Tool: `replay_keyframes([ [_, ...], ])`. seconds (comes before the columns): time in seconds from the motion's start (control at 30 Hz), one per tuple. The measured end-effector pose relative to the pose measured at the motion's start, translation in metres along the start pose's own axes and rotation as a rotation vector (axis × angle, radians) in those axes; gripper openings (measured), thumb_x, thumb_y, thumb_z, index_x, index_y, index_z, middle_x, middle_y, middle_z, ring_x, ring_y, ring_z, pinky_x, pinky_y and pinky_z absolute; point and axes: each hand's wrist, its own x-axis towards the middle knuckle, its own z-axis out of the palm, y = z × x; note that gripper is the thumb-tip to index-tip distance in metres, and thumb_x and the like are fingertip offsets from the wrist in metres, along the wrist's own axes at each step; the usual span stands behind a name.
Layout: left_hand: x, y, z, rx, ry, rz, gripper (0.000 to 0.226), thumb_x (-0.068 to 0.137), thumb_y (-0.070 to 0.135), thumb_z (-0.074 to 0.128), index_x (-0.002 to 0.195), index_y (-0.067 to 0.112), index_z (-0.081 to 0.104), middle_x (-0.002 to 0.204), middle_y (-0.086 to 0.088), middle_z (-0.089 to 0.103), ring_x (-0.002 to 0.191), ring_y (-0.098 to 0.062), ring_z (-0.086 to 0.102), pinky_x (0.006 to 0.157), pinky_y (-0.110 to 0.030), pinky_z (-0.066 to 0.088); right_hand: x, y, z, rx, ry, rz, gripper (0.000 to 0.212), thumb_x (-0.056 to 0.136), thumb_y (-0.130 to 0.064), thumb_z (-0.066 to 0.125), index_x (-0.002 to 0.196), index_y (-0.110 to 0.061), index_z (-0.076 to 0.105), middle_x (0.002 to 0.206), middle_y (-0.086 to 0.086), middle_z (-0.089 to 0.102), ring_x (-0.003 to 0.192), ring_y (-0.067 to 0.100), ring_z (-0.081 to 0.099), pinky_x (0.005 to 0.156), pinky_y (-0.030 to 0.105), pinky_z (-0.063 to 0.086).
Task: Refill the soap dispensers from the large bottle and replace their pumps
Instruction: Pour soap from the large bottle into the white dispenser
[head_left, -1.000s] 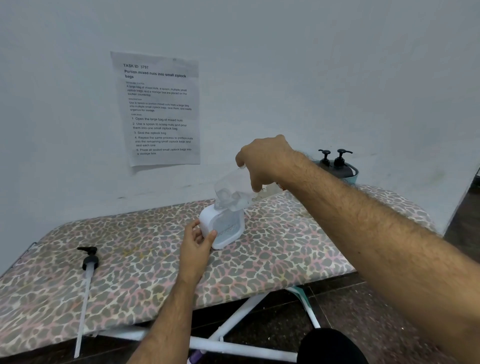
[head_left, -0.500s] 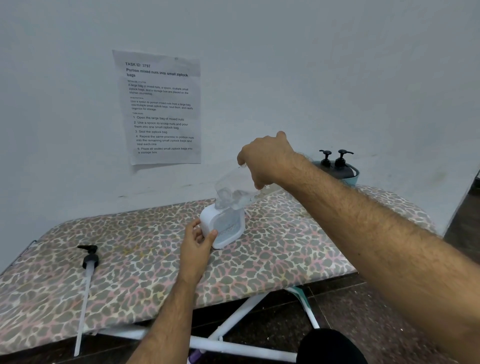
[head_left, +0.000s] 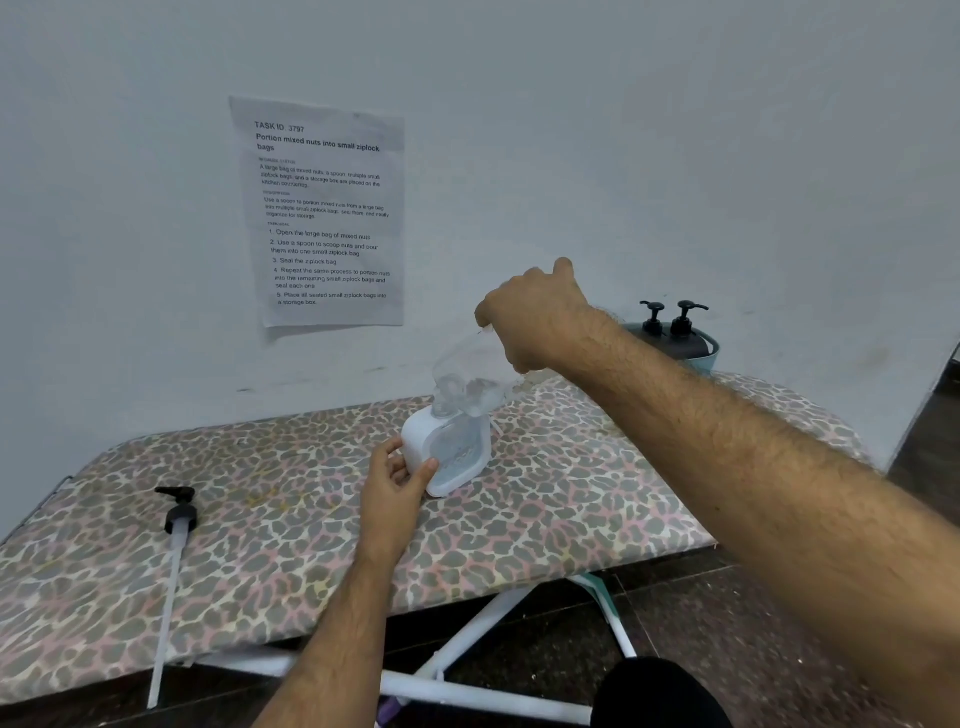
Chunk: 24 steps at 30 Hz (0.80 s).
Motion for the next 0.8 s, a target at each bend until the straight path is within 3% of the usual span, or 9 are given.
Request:
replay_keyframes([
  [0.13, 0.0010, -0.0016, -0.0006, 0.001, 0.002, -0.005, 0.051, 0.085, 0.032, 0.075, 0.127, 0.033, 0.047, 0.121, -0.003, 0.063, 0.107, -0.018, 0.064, 0.087, -0.044, 0.058, 0.0005, -0.0004, 0.0000, -0.002, 0.010, -0.003, 0.052, 0.084, -0.015, 0.070, 0.131, -0.030, 0.055, 0.112, -0.002, 0.061, 0.104, 0.024, 0.055, 0.105, 0.055, 0.028],
  [0.3, 0.0007, -0.0015, -0.0005, 0.028, 0.005, 0.003, 0.056, 0.086, 0.031, 0.074, 0.134, 0.026, 0.046, 0.122, -0.003, 0.062, 0.107, -0.017, 0.063, 0.079, -0.030, 0.056, 0.0005, -0.0010, -0.0002, -0.012, 0.024, -0.003, 0.050, 0.088, -0.008, 0.061, 0.133, -0.029, 0.054, 0.111, -0.001, 0.060, 0.099, 0.023, 0.052, 0.106, 0.055, 0.028],
  [0.57, 0.0030, -0.0055, -0.0016, 0.013, -0.001, -0.005, 0.052, 0.083, 0.034, 0.076, 0.127, 0.035, 0.048, 0.120, -0.002, 0.063, 0.107, -0.018, 0.065, 0.087, -0.046, 0.058, 0.0000, -0.0026, 0.0001, -0.026, 0.039, 0.007, 0.047, 0.089, -0.007, 0.054, 0.131, -0.030, 0.055, 0.111, -0.001, 0.059, 0.105, 0.023, 0.053, 0.106, 0.055, 0.027],
  [0.8, 0.0041, -0.0062, -0.0018, 0.025, -0.001, -0.003, 0.052, 0.082, 0.036, 0.077, 0.126, 0.036, 0.049, 0.120, -0.002, 0.064, 0.106, -0.018, 0.065, 0.086, -0.047, 0.058, 0.0036, -0.0042, -0.0021, -0.034, 0.038, -0.002, 0.048, 0.089, -0.007, 0.055, 0.131, -0.030, 0.056, 0.114, -0.001, 0.060, 0.104, 0.023, 0.053, 0.104, 0.052, 0.030],
])
